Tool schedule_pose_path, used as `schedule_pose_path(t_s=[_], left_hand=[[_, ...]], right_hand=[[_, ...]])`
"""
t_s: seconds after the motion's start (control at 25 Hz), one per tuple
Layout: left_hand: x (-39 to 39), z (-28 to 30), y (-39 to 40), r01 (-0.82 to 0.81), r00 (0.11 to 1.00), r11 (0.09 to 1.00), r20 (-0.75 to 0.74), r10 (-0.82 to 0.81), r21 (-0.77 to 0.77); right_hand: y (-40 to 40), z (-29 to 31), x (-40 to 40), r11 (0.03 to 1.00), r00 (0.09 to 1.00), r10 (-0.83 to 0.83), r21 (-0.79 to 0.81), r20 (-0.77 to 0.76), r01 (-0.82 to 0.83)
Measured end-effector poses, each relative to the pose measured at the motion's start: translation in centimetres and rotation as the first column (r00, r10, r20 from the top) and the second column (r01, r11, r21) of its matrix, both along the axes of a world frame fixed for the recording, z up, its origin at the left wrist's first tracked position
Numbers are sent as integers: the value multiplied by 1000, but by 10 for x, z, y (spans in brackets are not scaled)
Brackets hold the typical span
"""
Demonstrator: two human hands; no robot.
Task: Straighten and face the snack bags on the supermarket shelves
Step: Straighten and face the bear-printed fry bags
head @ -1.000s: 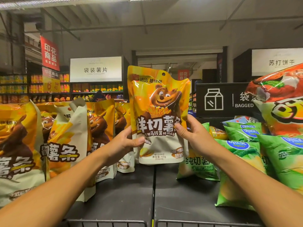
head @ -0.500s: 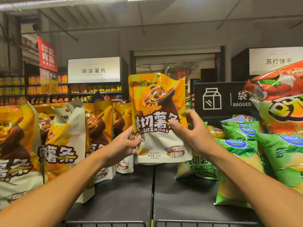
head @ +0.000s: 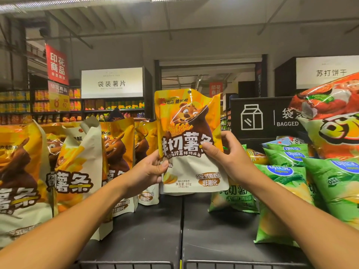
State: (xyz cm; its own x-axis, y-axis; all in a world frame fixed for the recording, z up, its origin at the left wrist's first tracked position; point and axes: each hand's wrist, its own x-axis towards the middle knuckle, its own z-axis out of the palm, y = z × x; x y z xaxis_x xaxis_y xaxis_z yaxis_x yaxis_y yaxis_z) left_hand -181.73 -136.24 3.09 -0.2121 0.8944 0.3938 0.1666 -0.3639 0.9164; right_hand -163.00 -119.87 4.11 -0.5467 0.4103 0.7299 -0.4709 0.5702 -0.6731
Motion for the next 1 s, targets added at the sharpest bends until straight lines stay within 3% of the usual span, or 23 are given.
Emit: schedule_pose_path(t_s=[1.0], left_hand=[[4,1,-3,-46,999,999,-24,46,-4]], right_hand=[[-1,0,1,1000,1000,2,1,21,-2]])
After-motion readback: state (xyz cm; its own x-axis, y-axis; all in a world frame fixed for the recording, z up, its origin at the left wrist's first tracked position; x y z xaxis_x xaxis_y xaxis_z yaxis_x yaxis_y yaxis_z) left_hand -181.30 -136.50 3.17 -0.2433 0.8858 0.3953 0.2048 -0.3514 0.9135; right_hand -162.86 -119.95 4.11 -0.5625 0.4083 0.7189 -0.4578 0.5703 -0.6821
